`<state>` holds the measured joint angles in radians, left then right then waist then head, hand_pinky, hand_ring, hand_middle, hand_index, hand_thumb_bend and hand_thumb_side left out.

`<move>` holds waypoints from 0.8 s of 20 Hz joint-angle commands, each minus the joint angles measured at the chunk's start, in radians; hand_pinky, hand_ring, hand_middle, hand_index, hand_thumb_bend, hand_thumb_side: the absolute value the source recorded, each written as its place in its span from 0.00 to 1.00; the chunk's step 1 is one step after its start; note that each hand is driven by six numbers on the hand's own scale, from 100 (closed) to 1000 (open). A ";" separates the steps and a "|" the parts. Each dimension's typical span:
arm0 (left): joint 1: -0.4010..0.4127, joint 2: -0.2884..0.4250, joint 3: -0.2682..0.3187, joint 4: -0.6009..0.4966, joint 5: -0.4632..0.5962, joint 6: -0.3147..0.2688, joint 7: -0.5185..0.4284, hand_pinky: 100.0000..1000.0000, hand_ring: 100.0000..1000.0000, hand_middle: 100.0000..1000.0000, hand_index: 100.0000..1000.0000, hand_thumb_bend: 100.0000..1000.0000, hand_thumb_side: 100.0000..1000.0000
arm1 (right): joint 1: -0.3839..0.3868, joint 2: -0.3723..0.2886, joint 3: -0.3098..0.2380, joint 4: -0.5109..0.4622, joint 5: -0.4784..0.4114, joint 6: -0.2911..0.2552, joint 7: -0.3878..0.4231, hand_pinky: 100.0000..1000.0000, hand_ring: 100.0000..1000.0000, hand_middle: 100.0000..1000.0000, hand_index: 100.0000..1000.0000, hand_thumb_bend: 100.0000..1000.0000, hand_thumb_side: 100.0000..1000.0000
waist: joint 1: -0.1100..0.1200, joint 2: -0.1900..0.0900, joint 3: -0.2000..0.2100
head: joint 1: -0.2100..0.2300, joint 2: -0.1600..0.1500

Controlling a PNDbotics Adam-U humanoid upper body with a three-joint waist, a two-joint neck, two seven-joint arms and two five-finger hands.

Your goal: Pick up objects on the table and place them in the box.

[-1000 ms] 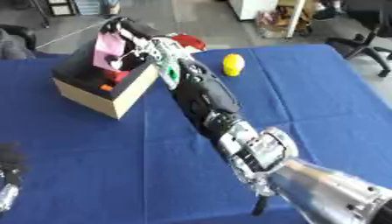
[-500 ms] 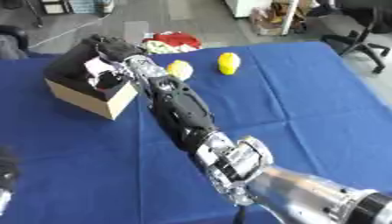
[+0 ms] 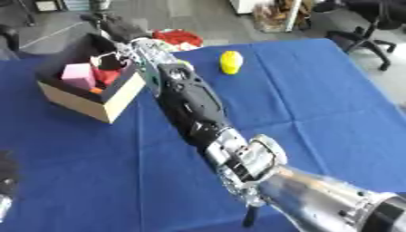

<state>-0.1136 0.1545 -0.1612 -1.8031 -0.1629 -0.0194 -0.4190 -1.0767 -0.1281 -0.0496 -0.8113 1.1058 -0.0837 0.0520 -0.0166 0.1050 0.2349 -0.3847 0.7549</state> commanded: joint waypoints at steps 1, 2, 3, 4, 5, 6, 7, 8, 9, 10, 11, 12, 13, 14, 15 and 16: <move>-0.011 0.015 0.010 -0.021 -0.001 -0.001 0.004 0.70 0.61 0.62 0.85 0.00 0.09 | -0.026 -0.066 -0.046 0.029 -0.028 0.097 -0.028 0.88 0.76 0.84 0.97 0.00 0.13 | -0.007 0.000 -0.001 | 0.005 -0.015; -0.010 0.017 0.011 -0.021 -0.001 -0.001 0.005 0.70 0.61 0.62 0.85 0.00 0.09 | -0.023 -0.081 -0.063 0.056 -0.034 0.134 -0.044 0.88 0.76 0.84 0.97 0.00 0.13 | -0.009 0.001 -0.001 | 0.008 -0.018; -0.010 0.017 0.011 -0.021 -0.002 0.000 0.006 0.70 0.61 0.62 0.85 0.00 0.09 | -0.020 -0.093 -0.076 0.082 -0.042 0.166 -0.062 0.87 0.75 0.83 0.97 0.00 0.15 | -0.011 0.001 -0.001 | 0.009 -0.020; -0.009 0.018 0.012 -0.021 -0.002 0.000 0.006 0.70 0.61 0.62 0.85 0.00 0.09 | -0.016 -0.104 -0.088 0.108 -0.053 0.192 -0.081 0.87 0.75 0.82 0.97 0.00 0.16 | -0.013 0.003 -0.001 | 0.010 -0.022; -0.009 0.018 0.013 -0.022 -0.003 0.000 0.007 0.70 0.61 0.62 0.85 0.00 0.09 | -0.012 -0.113 -0.098 0.133 -0.067 0.212 -0.102 0.87 0.74 0.82 0.96 0.00 0.18 | -0.013 0.004 0.000 | 0.011 -0.024; -0.009 0.018 0.013 -0.022 -0.003 0.000 0.007 0.70 0.61 0.62 0.85 0.00 0.09 | -0.007 -0.121 -0.106 0.162 -0.083 0.232 -0.122 0.87 0.74 0.82 0.96 0.00 0.20 | -0.014 0.007 0.000 | 0.012 -0.026; -0.010 0.018 0.014 -0.023 -0.003 0.000 0.007 0.70 0.61 0.62 0.85 0.00 0.09 | -0.003 -0.128 -0.111 0.189 -0.099 0.249 -0.142 0.87 0.74 0.82 0.96 0.00 0.22 | -0.013 0.010 0.001 | 0.013 -0.029; -0.013 0.018 0.014 -0.024 -0.004 -0.001 0.008 0.70 0.61 0.62 0.85 0.00 0.09 | -0.001 -0.134 -0.114 0.215 -0.115 0.262 -0.161 0.88 0.75 0.82 0.96 0.00 0.24 | -0.012 0.015 0.003 | 0.011 -0.033; -0.015 0.019 0.015 -0.025 -0.004 -0.001 0.009 0.70 0.61 0.62 0.85 0.00 0.09 | 0.002 -0.138 -0.115 0.239 -0.132 0.270 -0.177 0.88 0.75 0.83 0.96 0.00 0.28 | -0.011 0.020 0.004 | 0.009 -0.038; -0.017 0.019 0.016 -0.026 -0.003 0.000 0.010 0.70 0.61 0.62 0.85 0.00 0.09 | 0.004 -0.142 -0.114 0.265 -0.151 0.275 -0.188 0.89 0.76 0.84 0.97 0.00 0.32 | -0.010 0.025 0.007 | 0.006 -0.043; -0.019 0.019 0.016 -0.026 -0.003 0.000 0.010 0.70 0.61 0.62 0.85 0.00 0.09 | 0.005 -0.144 -0.112 0.285 -0.168 0.276 -0.192 0.89 0.77 0.84 0.97 0.00 0.37 | -0.009 0.029 0.009 | 0.003 -0.047; -0.021 0.019 0.016 -0.027 -0.003 0.000 0.010 0.70 0.61 0.62 0.85 0.00 0.09 | 0.007 -0.144 -0.108 0.306 -0.186 0.272 -0.189 0.90 0.78 0.84 0.97 0.00 0.41 | -0.008 0.034 0.012 | 0.000 -0.051; -0.022 0.018 0.016 -0.028 -0.003 0.000 0.010 0.70 0.61 0.62 0.85 0.00 0.09 | 0.008 -0.144 -0.104 0.322 -0.202 0.264 -0.181 0.90 0.78 0.85 0.97 0.00 0.44 | -0.007 0.038 0.014 | -0.003 -0.054; -0.024 0.018 0.016 -0.029 -0.002 0.000 0.010 0.70 0.61 0.62 0.85 0.00 0.09 | 0.010 -0.143 -0.097 0.336 -0.214 0.254 -0.167 0.91 0.79 0.86 0.97 0.00 0.46 | -0.005 0.041 0.017 | -0.006 -0.056; -0.025 0.018 0.016 -0.029 -0.002 0.000 0.010 0.70 0.61 0.62 0.85 0.00 0.09 | 0.011 -0.143 -0.092 0.345 -0.221 0.248 -0.154 0.91 0.80 0.86 0.97 0.00 0.47 | -0.004 0.044 0.019 | -0.008 -0.059; -0.028 0.017 0.016 -0.030 -0.002 0.000 0.010 0.70 0.61 0.62 0.85 0.00 0.09 | 0.012 -0.143 -0.087 0.350 -0.220 0.245 -0.146 0.91 0.80 0.86 0.98 0.00 0.47 | -0.003 0.049 0.022 | -0.011 -0.062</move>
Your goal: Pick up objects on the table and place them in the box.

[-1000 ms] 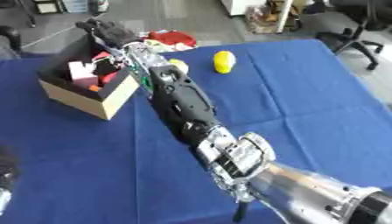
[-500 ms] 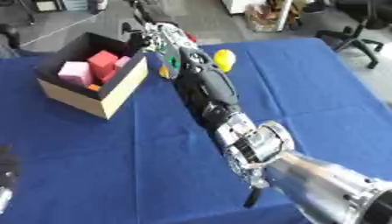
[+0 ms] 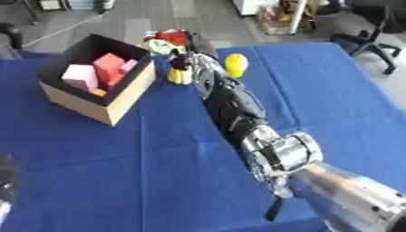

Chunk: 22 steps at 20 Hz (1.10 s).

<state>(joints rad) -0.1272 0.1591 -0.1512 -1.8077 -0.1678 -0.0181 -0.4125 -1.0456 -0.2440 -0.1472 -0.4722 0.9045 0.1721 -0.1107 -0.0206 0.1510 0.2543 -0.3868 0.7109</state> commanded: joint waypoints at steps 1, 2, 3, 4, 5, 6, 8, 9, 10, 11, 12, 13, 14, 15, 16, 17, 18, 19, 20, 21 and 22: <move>-0.017 0.012 0.006 -0.026 0.003 -0.001 0.003 0.70 0.61 0.62 0.85 0.00 0.08 | -0.019 -0.027 0.014 0.013 -0.014 -0.010 0.022 0.91 0.80 0.87 0.98 0.00 0.47 | 0.002 0.007 0.006 | -0.012 -0.021; -0.018 0.012 0.006 -0.027 0.004 -0.001 0.003 0.70 0.61 0.62 0.85 0.00 0.09 | -0.018 -0.026 0.015 0.014 -0.007 -0.008 0.025 0.91 0.80 0.87 0.98 0.00 0.47 | 0.004 0.011 0.010 | -0.015 -0.024; -0.019 0.012 0.006 -0.027 0.004 -0.001 0.003 0.70 0.61 0.62 0.85 0.00 0.09 | -0.018 -0.024 0.017 0.015 0.002 -0.004 0.028 0.91 0.81 0.87 0.97 0.00 0.47 | 0.005 0.014 0.013 | -0.017 -0.025; -0.020 0.013 0.006 -0.027 0.004 -0.001 0.003 0.70 0.61 0.62 0.85 0.00 0.09 | -0.016 -0.022 0.018 0.016 0.012 -0.001 0.034 0.91 0.81 0.87 0.97 0.00 0.47 | 0.006 0.018 0.016 | -0.020 -0.026; -0.021 0.013 0.006 -0.028 0.004 -0.001 0.003 0.70 0.61 0.62 0.85 0.00 0.09 | -0.015 -0.020 0.019 0.018 0.021 0.002 0.043 0.91 0.81 0.87 0.97 0.00 0.47 | 0.007 0.020 0.018 | -0.021 -0.026; -0.022 0.012 0.006 -0.028 0.005 -0.001 0.003 0.70 0.61 0.62 0.85 0.00 0.09 | -0.012 -0.017 0.022 0.023 0.032 0.003 0.059 0.90 0.81 0.86 0.96 0.00 0.47 | 0.007 0.021 0.019 | -0.021 -0.026; -0.024 0.012 0.006 -0.029 0.005 -0.001 0.002 0.70 0.61 0.62 0.85 0.00 0.09 | -0.008 -0.012 0.029 0.034 0.058 0.003 0.102 0.89 0.79 0.81 0.93 0.00 0.37 | 0.008 0.023 0.020 | -0.022 -0.026; -0.024 0.011 0.005 -0.029 0.006 -0.001 0.002 0.70 0.61 0.62 0.85 0.00 0.09 | -0.006 -0.011 0.033 0.040 0.076 0.001 0.132 0.88 0.79 0.79 0.91 0.00 0.31 | 0.008 0.023 0.020 | -0.022 -0.025; -0.024 0.012 0.005 -0.029 0.005 0.000 0.002 0.70 0.61 0.62 0.85 0.00 0.09 | -0.006 -0.011 0.038 0.045 0.100 -0.002 0.163 0.88 0.78 0.77 0.89 0.00 0.24 | 0.008 0.023 0.020 | -0.022 -0.024; -0.023 0.012 0.005 -0.028 0.005 0.000 0.002 0.70 0.61 0.62 0.85 0.00 0.09 | -0.006 -0.012 0.040 0.044 0.126 -0.004 0.188 0.87 0.78 0.76 0.88 0.00 0.22 | 0.008 0.023 0.019 | -0.022 -0.024; -0.023 0.012 0.005 -0.029 0.005 0.000 0.002 0.70 0.61 0.62 0.85 0.00 0.09 | -0.006 -0.014 0.042 0.041 0.159 -0.005 0.206 0.85 0.74 0.66 0.81 0.00 0.00 | 0.008 0.022 0.019 | -0.021 -0.024; -0.023 0.012 0.006 -0.028 0.005 0.000 0.002 0.70 0.61 0.62 0.85 0.00 0.09 | -0.006 -0.015 0.042 0.035 0.195 -0.005 0.216 0.84 0.72 0.61 0.77 0.01 0.00 | 0.008 0.021 0.018 | -0.021 -0.024; -0.023 0.012 0.005 -0.028 0.005 0.000 0.002 0.70 0.61 0.62 0.85 0.00 0.09 | -0.006 -0.016 0.041 0.026 0.234 -0.002 0.215 0.82 0.68 0.53 0.69 0.02 0.00 | 0.008 0.020 0.017 | -0.021 -0.024; -0.023 0.011 0.005 -0.028 0.005 0.000 0.002 0.70 0.61 0.62 0.85 0.00 0.09 | -0.006 -0.016 0.036 0.016 0.269 0.002 0.207 0.82 0.68 0.52 0.68 0.02 0.00 | 0.008 0.019 0.016 | -0.021 -0.025; -0.023 0.011 0.005 -0.028 0.005 0.000 0.002 0.70 0.61 0.62 0.85 0.00 0.09 | -0.007 -0.017 0.031 0.003 0.301 0.007 0.188 0.78 0.61 0.41 0.56 0.03 0.00 | 0.008 0.018 0.015 | -0.021 -0.025; -0.022 0.011 0.006 -0.028 0.005 0.000 0.002 0.70 0.61 0.62 0.85 0.00 0.09 | -0.006 -0.017 0.025 -0.012 0.329 0.014 0.157 0.78 0.60 0.40 0.55 0.03 0.00 | 0.008 0.017 0.014 | -0.021 -0.025; -0.021 0.011 0.006 -0.028 0.005 0.000 0.003 0.70 0.61 0.62 0.85 0.00 0.09 | -0.006 -0.017 0.017 -0.033 0.351 0.024 0.112 0.75 0.54 0.30 0.46 0.01 0.00 | 0.009 0.015 0.013 | -0.020 -0.025; -0.021 0.011 0.007 -0.028 0.005 0.000 0.004 0.70 0.61 0.62 0.85 0.00 0.09 | -0.006 -0.016 0.009 -0.055 0.367 0.033 0.060 0.74 0.53 0.29 0.44 0.01 0.00 | 0.009 0.014 0.012 | -0.020 -0.025; -0.020 0.011 0.007 -0.027 0.005 0.000 0.004 0.71 0.61 0.62 0.85 0.00 0.09 | -0.007 -0.016 0.001 -0.079 0.376 0.043 0.001 0.72 0.50 0.24 0.40 0.00 0.00 | 0.009 0.012 0.010 | -0.019 -0.024; -0.020 0.011 0.008 -0.027 0.005 0.000 0.005 0.71 0.61 0.62 0.85 0.00 0.09 | -0.009 -0.016 -0.007 -0.106 0.377 0.053 -0.060 0.72 0.49 0.23 0.39 0.00 0.00 | 0.009 0.011 0.009 | -0.019 -0.024; -0.018 0.011 0.008 -0.027 0.004 0.000 0.005 0.71 0.61 0.62 0.85 0.00 0.09 | -0.012 -0.017 -0.014 -0.136 0.367 0.063 -0.119 0.71 0.47 0.21 0.38 0.00 0.00 | 0.008 0.008 0.008 | -0.018 -0.022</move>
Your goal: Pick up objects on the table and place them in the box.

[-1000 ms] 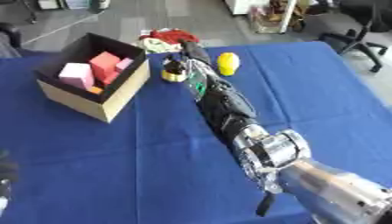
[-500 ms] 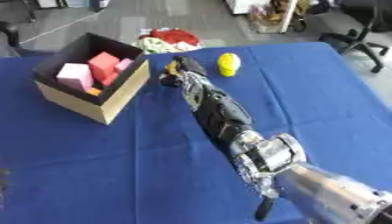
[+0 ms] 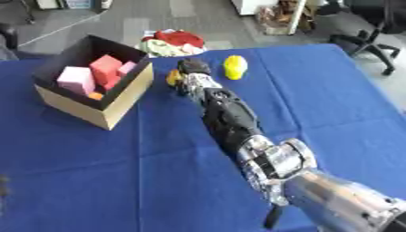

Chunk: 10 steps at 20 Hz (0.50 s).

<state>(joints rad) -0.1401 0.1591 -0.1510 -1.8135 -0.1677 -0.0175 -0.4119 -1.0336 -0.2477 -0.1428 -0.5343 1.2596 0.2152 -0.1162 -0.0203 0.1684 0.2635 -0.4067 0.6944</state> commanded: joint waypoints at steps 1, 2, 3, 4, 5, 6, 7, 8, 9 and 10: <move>-0.004 0.011 0.008 -0.021 0.004 0.000 0.005 0.71 0.61 0.62 0.85 0.00 0.09 | -0.026 -0.013 -0.023 -0.106 -0.006 0.029 -0.171 0.70 0.45 0.21 0.36 0.00 0.13 | 0.007 -0.011 -0.003 | 0.002 -0.005; -0.004 0.011 0.008 -0.021 0.004 0.000 0.005 0.71 0.61 0.62 0.85 0.00 0.09 | -0.030 -0.014 -0.025 -0.137 -0.028 0.036 -0.221 0.70 0.45 0.19 0.36 0.00 0.00 | 0.006 -0.013 -0.004 | 0.002 -0.005; -0.004 0.011 0.007 -0.021 0.004 0.000 0.005 0.71 0.61 0.62 0.85 0.00 0.09 | -0.033 -0.013 -0.024 -0.167 -0.052 0.043 -0.266 0.70 0.44 0.19 0.36 0.00 0.00 | 0.005 -0.015 -0.006 | 0.002 -0.004; -0.003 0.011 0.007 -0.021 0.003 -0.001 0.004 0.71 0.61 0.62 0.85 0.00 0.09 | -0.036 -0.012 -0.019 -0.190 -0.074 0.043 -0.302 0.70 0.44 0.19 0.36 0.00 0.00 | 0.004 -0.017 -0.006 | 0.002 -0.004; -0.003 0.011 0.007 -0.020 0.003 -0.001 0.004 0.71 0.61 0.62 0.85 0.00 0.09 | -0.043 -0.010 -0.011 -0.217 -0.098 0.037 -0.332 0.70 0.44 0.19 0.36 0.00 0.00 | 0.003 -0.019 -0.007 | 0.001 -0.004; -0.003 0.011 0.007 -0.020 0.003 -0.001 0.004 0.71 0.61 0.62 0.85 0.00 0.09 | -0.048 -0.005 0.000 -0.239 -0.120 0.026 -0.350 0.70 0.44 0.20 0.37 0.00 0.00 | 0.003 -0.021 -0.007 | 0.000 -0.004; -0.003 0.011 0.006 -0.020 0.003 -0.001 0.004 0.71 0.61 0.62 0.85 0.00 0.09 | -0.052 0.002 0.014 -0.256 -0.141 0.010 -0.354 0.71 0.44 0.20 0.37 0.00 0.00 | 0.002 -0.022 -0.007 | -0.001 -0.004; -0.003 0.011 0.006 -0.020 0.003 -0.001 0.004 0.71 0.61 0.62 0.85 0.00 0.09 | -0.057 0.012 0.032 -0.268 -0.164 -0.019 -0.341 0.72 0.45 0.20 0.38 0.00 0.00 | 0.002 -0.023 -0.006 | -0.003 -0.005; -0.003 0.010 0.005 -0.020 0.003 -0.001 0.003 0.71 0.61 0.62 0.85 0.00 0.09 | -0.061 0.023 0.050 -0.274 -0.190 -0.060 -0.309 0.73 0.45 0.21 0.38 0.00 0.00 | 0.002 -0.024 -0.006 | -0.004 -0.006; -0.004 0.010 0.005 -0.020 0.003 -0.001 0.002 0.71 0.61 0.62 0.85 0.00 0.09 | -0.064 0.037 0.068 -0.274 -0.221 -0.114 -0.259 0.75 0.47 0.22 0.40 0.00 0.00 | 0.002 -0.025 -0.004 | -0.006 -0.007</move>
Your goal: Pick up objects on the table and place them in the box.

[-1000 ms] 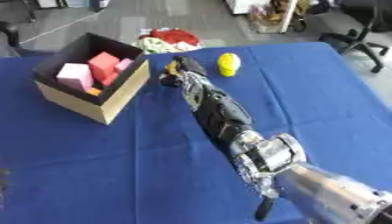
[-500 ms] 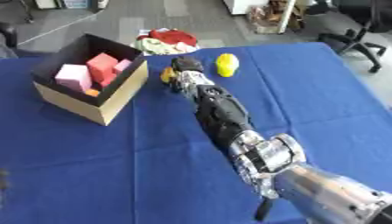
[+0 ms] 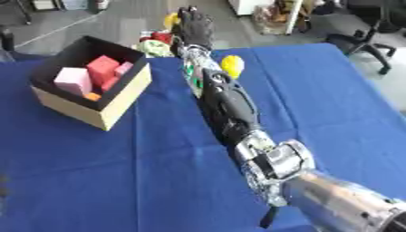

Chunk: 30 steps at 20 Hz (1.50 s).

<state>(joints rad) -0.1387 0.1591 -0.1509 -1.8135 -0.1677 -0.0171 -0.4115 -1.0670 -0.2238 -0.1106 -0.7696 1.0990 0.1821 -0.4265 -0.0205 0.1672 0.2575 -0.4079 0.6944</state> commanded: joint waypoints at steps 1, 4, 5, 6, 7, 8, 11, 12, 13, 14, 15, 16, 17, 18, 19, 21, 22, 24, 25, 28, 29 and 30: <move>-0.006 0.009 0.004 -0.020 0.004 -0.002 0.002 0.71 0.61 0.62 0.85 0.00 0.09 | -0.032 0.028 0.057 -0.034 -0.096 -0.158 0.126 0.76 0.47 0.23 0.41 0.00 0.00 | 0.003 -0.024 0.003 | -0.007 -0.008; -0.007 0.008 0.003 -0.020 0.004 -0.003 0.000 0.71 0.61 0.62 0.85 0.00 0.09 | -0.035 0.055 0.099 -0.022 -0.151 -0.376 0.376 0.78 0.53 0.28 0.47 0.00 0.00 | 0.007 -0.024 0.006 | -0.010 -0.009; -0.008 0.008 0.003 -0.020 0.005 -0.003 0.000 0.71 0.61 0.62 0.85 0.00 0.09 | -0.035 0.064 0.109 -0.023 -0.140 -0.417 0.440 0.78 0.53 0.29 0.48 0.00 0.00 | 0.008 -0.024 0.007 | -0.012 -0.008; -0.008 0.007 0.003 -0.020 0.005 -0.003 0.000 0.71 0.61 0.62 0.85 0.00 0.09 | -0.034 0.074 0.112 -0.027 -0.131 -0.446 0.486 0.79 0.55 0.31 0.50 0.00 0.00 | 0.009 -0.024 0.008 | -0.013 -0.008; -0.008 0.007 0.003 -0.020 0.006 -0.003 0.000 0.71 0.61 0.62 0.85 0.00 0.09 | -0.033 0.083 0.115 -0.030 -0.122 -0.465 0.517 0.79 0.56 0.33 0.52 0.00 0.00 | 0.009 -0.024 0.008 | -0.014 -0.008; -0.008 0.006 0.002 -0.020 0.006 -0.003 0.000 0.71 0.61 0.62 0.85 0.00 0.09 | -0.032 0.089 0.120 -0.035 -0.101 -0.476 0.537 0.81 0.62 0.46 0.66 0.00 0.00 | 0.009 -0.023 0.009 | -0.015 -0.008; -0.009 0.005 0.001 -0.020 0.007 -0.003 -0.002 0.71 0.61 0.62 0.85 0.00 0.09 | -0.029 0.101 0.129 -0.046 -0.012 -0.493 0.570 0.82 0.66 0.53 0.74 0.00 0.00 | 0.009 -0.023 0.009 | -0.016 -0.007; -0.009 0.005 0.001 -0.020 0.007 -0.003 -0.002 0.71 0.61 0.62 0.85 0.00 0.09 | -0.029 0.102 0.129 -0.048 0.007 -0.496 0.573 0.88 0.81 0.84 0.97 0.26 0.25 | 0.009 -0.023 0.008 | -0.016 -0.007; -0.008 0.006 0.001 -0.020 0.007 -0.002 -0.002 0.71 0.61 0.62 0.85 0.00 0.09 | -0.029 0.097 0.136 -0.055 0.045 -0.495 0.576 0.90 0.84 0.89 0.99 0.32 0.31 | 0.008 -0.024 0.008 | -0.016 -0.008; -0.008 0.006 0.001 -0.019 0.006 -0.002 -0.001 0.71 0.61 0.62 0.85 0.00 0.09 | -0.027 0.096 0.137 -0.060 0.081 -0.493 0.578 0.92 0.88 0.95 1.00 0.34 0.36 | 0.008 -0.025 0.007 | -0.016 -0.008; -0.007 0.006 0.001 -0.019 0.007 -0.002 -0.002 0.71 0.61 0.62 0.85 0.00 0.09 | -0.025 0.095 0.134 -0.062 0.111 -0.486 0.584 0.93 0.89 0.97 1.00 0.36 0.38 | 0.008 -0.026 0.006 | -0.015 -0.008; -0.007 0.006 0.000 -0.019 0.007 -0.002 -0.002 0.71 0.61 0.62 0.85 0.00 0.09 | -0.023 0.094 0.130 -0.064 0.135 -0.477 0.589 0.94 0.91 0.99 1.00 0.38 0.39 | 0.008 -0.027 0.004 | -0.015 -0.007; -0.007 0.006 0.000 -0.019 0.007 -0.002 -0.002 0.71 0.61 0.62 0.85 0.00 0.09 | -0.022 0.092 0.125 -0.067 0.153 -0.467 0.593 0.95 0.92 1.00 1.00 0.37 0.40 | 0.009 -0.028 0.003 | -0.015 -0.007; -0.007 0.006 0.001 -0.019 0.007 -0.002 -0.002 0.71 0.61 0.62 0.85 0.00 0.09 | -0.021 0.091 0.120 -0.070 0.165 -0.457 0.594 0.95 0.92 1.00 1.00 0.37 0.38 | 0.009 -0.028 0.001 | -0.014 -0.008; -0.006 0.006 0.002 -0.019 0.007 -0.002 -0.002 0.71 0.61 0.62 0.85 0.00 0.09 | -0.019 0.086 0.112 -0.079 0.169 -0.445 0.586 0.95 0.91 0.99 1.00 0.34 0.34 | 0.010 -0.029 -0.001 | -0.014 -0.007; -0.005 0.007 0.003 -0.019 0.006 -0.002 0.000 0.71 0.61 0.62 0.85 0.00 0.09 | -0.014 0.071 0.083 -0.110 0.166 -0.390 0.536 0.94 0.88 0.97 1.00 0.27 0.20 | 0.011 -0.029 -0.006 | -0.012 -0.007; -0.004 0.007 0.003 -0.019 0.006 -0.002 0.000 0.71 0.61 0.62 0.85 0.00 0.09 | -0.010 0.062 0.065 -0.124 0.151 -0.345 0.499 0.94 0.86 0.95 1.00 0.20 0.15 | 0.012 -0.030 -0.008 | -0.011 -0.005; 0.000 0.009 0.006 -0.018 0.006 -0.001 0.003 0.71 0.61 0.62 0.85 0.00 0.09 | -0.004 0.035 0.017 -0.136 0.099 -0.203 0.411 0.92 0.83 0.92 1.00 0.13 0.09 | 0.012 -0.034 -0.016 | -0.007 -0.001; 0.002 0.010 0.007 -0.018 0.005 -0.001 0.004 0.71 0.61 0.62 0.85 0.00 0.09 | -0.001 0.019 -0.004 -0.134 0.074 -0.130 0.366 0.91 0.82 0.90 0.99 0.11 0.09 | 0.012 -0.036 -0.020 | -0.004 0.001; 0.004 0.011 0.007 -0.017 0.005 -0.001 0.004 0.71 0.61 0.62 0.85 0.00 0.09 | -0.001 -0.008 -0.016 -0.110 0.013 0.002 0.266 0.91 0.81 0.90 0.99 0.11 0.09 | 0.009 -0.038 -0.026 | -0.003 0.003; 0.004 0.011 0.007 -0.017 0.005 -0.001 0.004 0.71 0.61 0.62 0.85 0.00 0.09 | -0.001 -0.010 -0.011 -0.103 0.000 0.015 0.249 0.91 0.81 0.90 0.99 0.11 0.09 | 0.008 -0.038 -0.026 | -0.003 0.003; 0.004 0.011 0.006 -0.017 0.005 -0.001 0.004 0.71 0.61 0.62 0.85 0.00 0.09 | -0.002 -0.011 -0.006 -0.098 -0.010 0.022 0.238 0.91 0.81 0.90 0.99 0.11 0.09 | 0.008 -0.038 -0.026 | -0.003 0.003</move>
<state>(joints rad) -0.1308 0.1586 -0.1510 -1.8131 -0.1675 -0.0172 -0.4115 -1.0461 -0.2094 -0.1167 -0.8619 1.1118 0.1756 -0.1626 -0.0201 0.1586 0.2317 -0.4130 0.6951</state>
